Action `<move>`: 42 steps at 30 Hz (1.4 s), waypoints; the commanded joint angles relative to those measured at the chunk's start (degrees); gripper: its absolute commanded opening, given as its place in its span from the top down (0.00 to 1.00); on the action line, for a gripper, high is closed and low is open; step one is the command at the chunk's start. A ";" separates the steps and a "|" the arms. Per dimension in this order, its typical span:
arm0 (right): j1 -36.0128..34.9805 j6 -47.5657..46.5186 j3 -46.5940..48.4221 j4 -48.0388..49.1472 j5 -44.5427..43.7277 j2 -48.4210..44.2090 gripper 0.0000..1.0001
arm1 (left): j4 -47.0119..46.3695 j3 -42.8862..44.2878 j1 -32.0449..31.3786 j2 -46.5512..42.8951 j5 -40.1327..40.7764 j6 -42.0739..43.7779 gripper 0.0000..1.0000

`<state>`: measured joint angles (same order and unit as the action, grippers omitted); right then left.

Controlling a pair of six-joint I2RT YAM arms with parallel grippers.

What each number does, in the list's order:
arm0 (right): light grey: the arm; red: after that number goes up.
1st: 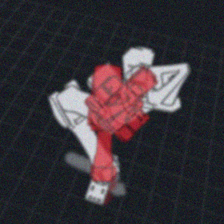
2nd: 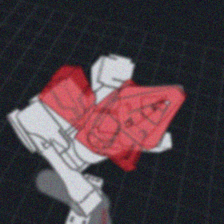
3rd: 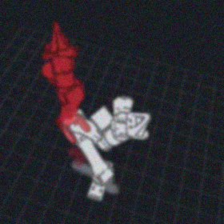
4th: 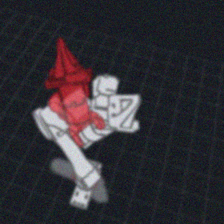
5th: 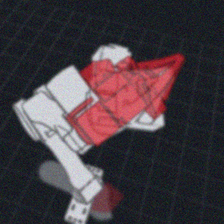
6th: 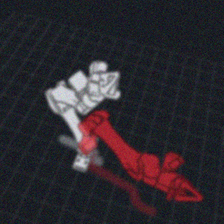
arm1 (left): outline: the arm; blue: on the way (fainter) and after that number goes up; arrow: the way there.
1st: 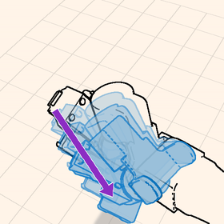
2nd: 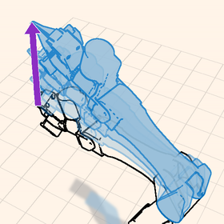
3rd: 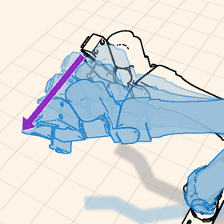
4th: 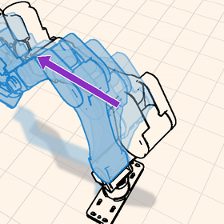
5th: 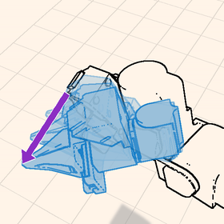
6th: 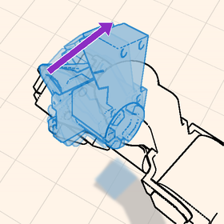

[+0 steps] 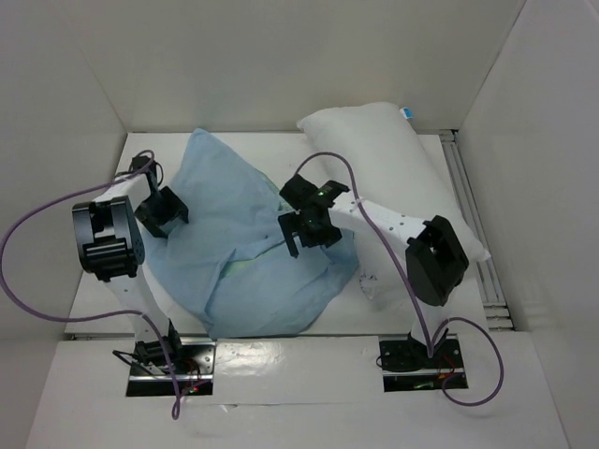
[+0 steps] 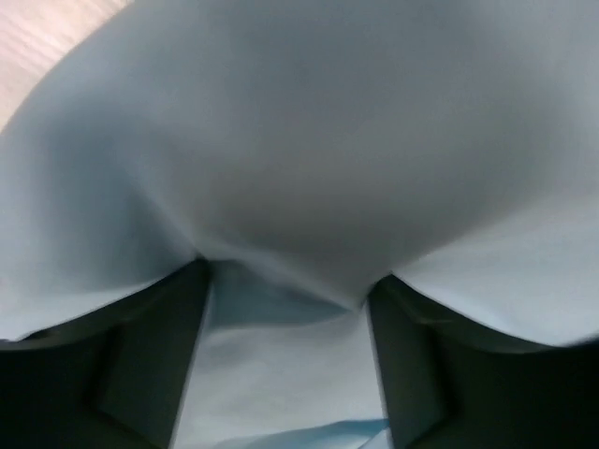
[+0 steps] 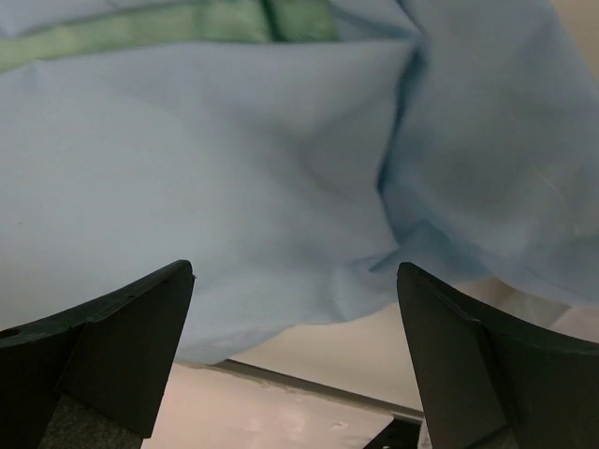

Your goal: Put the pillow into the pillowcase

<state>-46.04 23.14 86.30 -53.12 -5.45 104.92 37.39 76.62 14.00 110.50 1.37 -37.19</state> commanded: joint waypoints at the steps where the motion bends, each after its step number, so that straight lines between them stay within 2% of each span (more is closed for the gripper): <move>1: 2.62 2.44 -5.08 1.79 0.96 -5.25 0.03 | -0.74 4.41 -0.11 4.89 -1.37 -1.92 0.24; 2: 3.15 2.44 -7.18 3.27 1.49 -5.87 0.06 | -0.74 6.42 -0.11 6.21 -1.89 -1.92 0.34; 3: 4.02 2.44 -7.90 3.99 2.19 -5.87 0.07 | -0.74 7.48 -0.63 8.40 -1.89 -1.92 0.53; 4: 4.03 2.44 -7.90 4.51 3.77 -5.26 0.08 | -0.74 8.62 -0.64 9.46 -1.89 -1.92 0.58; 5: 4.03 2.44 -8.51 6.26 4.39 -5.26 0.11 | -0.74 11.16 -0.64 10.34 -1.89 -1.92 0.59; 6: 4.03 2.44 -9.21 7.41 4.92 -4.47 0.11 | -0.21 12.49 -0.64 11.40 -1.37 -1.92 0.59; 12: 4.03 0.25 -5.64 14.09 6.51 4.22 0.36 | 1.81 23.20 1.99 18.69 -3.21 -0.70 0.58; 13: 4.55 0.24 -4.49 14.62 5.81 5.80 0.52 | 2.51 24.18 2.00 18.70 -3.21 -0.17 0.57; 15: 4.56 -0.46 0.15 15.15 4.76 11.07 0.70 | 3.04 26.81 2.52 19.40 -3.83 0.53 0.52; 17: 5.78 -1.07 4.38 14.54 3.09 16.68 1.00 | 3.74 28.31 2.52 19.40 -5.40 2.02 0.47; 18: 5.79 -1.77 6.49 13.76 2.30 18.28 1.00 | 3.75 29.54 2.52 18.53 -6.19 2.56 0.43; 20: 6.92 -2.65 13.78 12.96 -0.68 21.18 1.00 | 4.27 30.25 2.52 15.56 -8.13 4.22 0.35; 21: 6.93 -3.27 16.33 12.26 -4.35 24.16 1.00 | 4.27 30.26 2.52 14.15 -8.13 4.84 0.33; 24: 9.56 -5.37 26.96 11.55 -8.25 29.96 1.00 | 4.80 30.78 0.78 7.66 -8.13 6.60 0.27; 26: 10.62 -5.99 34.32 9.10 -8.87 32.00 1.00 | 5.32 29.91 -0.98 4.13 -5.43 8.00 0.25; 28: 11.32 -7.22 37.26 7.52 -7.21 32.01 1.00 | 5.33 27.29 -4.58 -0.88 -3.31 9.41 0.23; 30: 11.32 -8.36 35.96 7.51 -5.46 28.95 0.75 | 5.33 24.82 -9.13 -3.79 -1.02 10.55 0.23; 33: 7.91 -8.29 30.60 7.43 -7.54 20.43 0.15 | 5.86 20.16 -15.73 -6.52 3.54 12.57 0.23; 35: 6.76 -7.59 27.71 5.06 -10.62 14.97 0.08 | 5.86 17.43 -18.38 -6.52 8.88 12.58 0.23; 40: 6.75 -3.63 21.20 1.19 -17.20 2.69 0.06 | 7.35 16.37 -22.69 -3.72 14.09 10.57 0.14; 42: 7.36 -3.10 19.18 -1.71 -20.11 0.20 0.04 | 6.65 14.09 -22.70 -3.71 15.94 10.03 0.14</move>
<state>-40.40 17.80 107.98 -49.60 -18.26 111.33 42.41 92.53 -9.34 106.00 10.57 -26.41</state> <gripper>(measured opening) 0.941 0.862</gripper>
